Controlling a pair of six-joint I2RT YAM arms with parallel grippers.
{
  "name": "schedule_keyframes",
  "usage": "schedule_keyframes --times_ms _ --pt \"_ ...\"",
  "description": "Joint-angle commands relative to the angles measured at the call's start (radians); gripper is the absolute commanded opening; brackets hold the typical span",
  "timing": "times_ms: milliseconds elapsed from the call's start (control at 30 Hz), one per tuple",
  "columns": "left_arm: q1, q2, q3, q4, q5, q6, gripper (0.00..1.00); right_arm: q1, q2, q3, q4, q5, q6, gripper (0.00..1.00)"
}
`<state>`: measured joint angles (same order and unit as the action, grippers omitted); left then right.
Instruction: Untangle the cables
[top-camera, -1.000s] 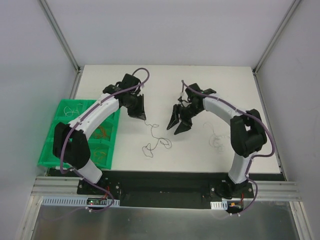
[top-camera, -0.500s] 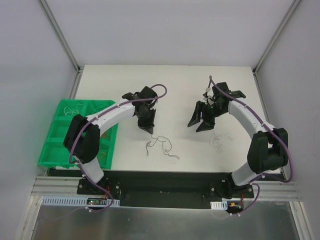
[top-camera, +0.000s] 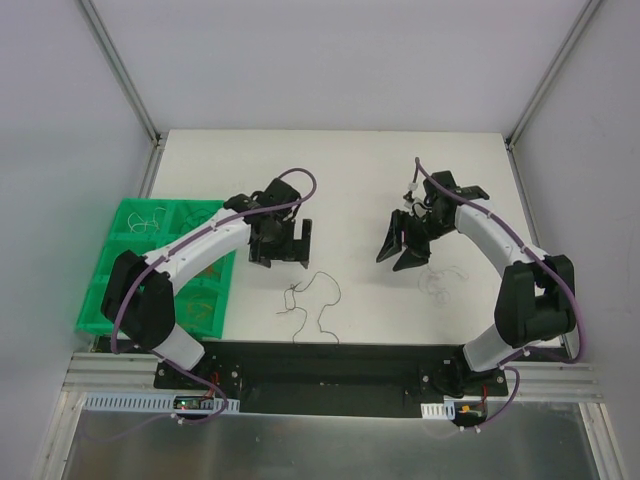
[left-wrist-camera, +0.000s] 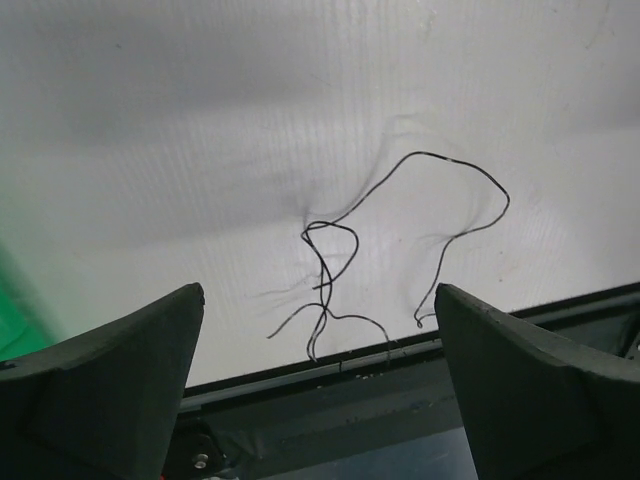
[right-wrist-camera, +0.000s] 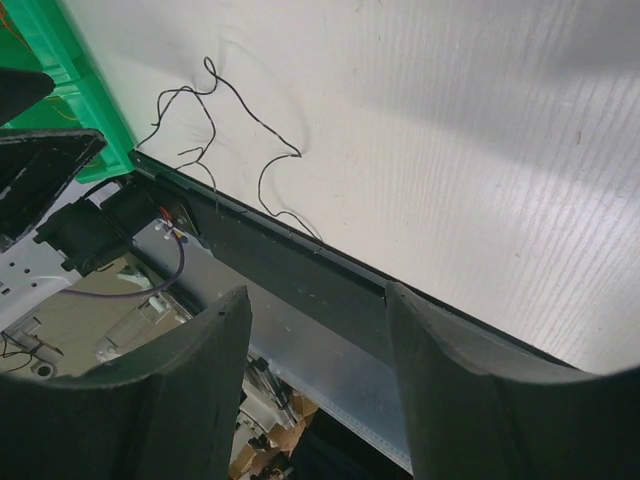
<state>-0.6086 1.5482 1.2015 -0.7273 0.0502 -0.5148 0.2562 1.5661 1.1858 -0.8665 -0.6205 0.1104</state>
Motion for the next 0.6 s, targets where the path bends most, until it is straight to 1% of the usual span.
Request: schedule_keyframes --times_ms 0,100,167,233,333,567 --pt "-0.048 -0.019 -0.031 0.020 0.138 0.034 0.99 0.002 -0.047 -0.012 -0.003 -0.022 -0.037 0.58" --pt "-0.114 -0.001 -0.049 0.023 0.154 0.105 0.99 0.002 -0.067 -0.018 0.004 -0.019 -0.040 0.58" --pt "-0.137 0.024 -0.060 0.022 0.160 0.130 0.99 0.002 -0.080 -0.021 0.011 -0.016 -0.040 0.58" --pt "-0.160 0.041 -0.068 0.012 0.136 0.133 0.99 0.002 -0.086 -0.022 0.009 -0.018 -0.040 0.58" --pt "-0.198 0.065 -0.080 -0.018 0.057 0.121 0.99 0.000 -0.101 -0.029 0.009 -0.018 -0.040 0.58" --pt "-0.315 0.150 -0.063 -0.037 0.008 0.124 0.99 0.000 -0.109 -0.038 0.012 -0.025 -0.029 0.58"
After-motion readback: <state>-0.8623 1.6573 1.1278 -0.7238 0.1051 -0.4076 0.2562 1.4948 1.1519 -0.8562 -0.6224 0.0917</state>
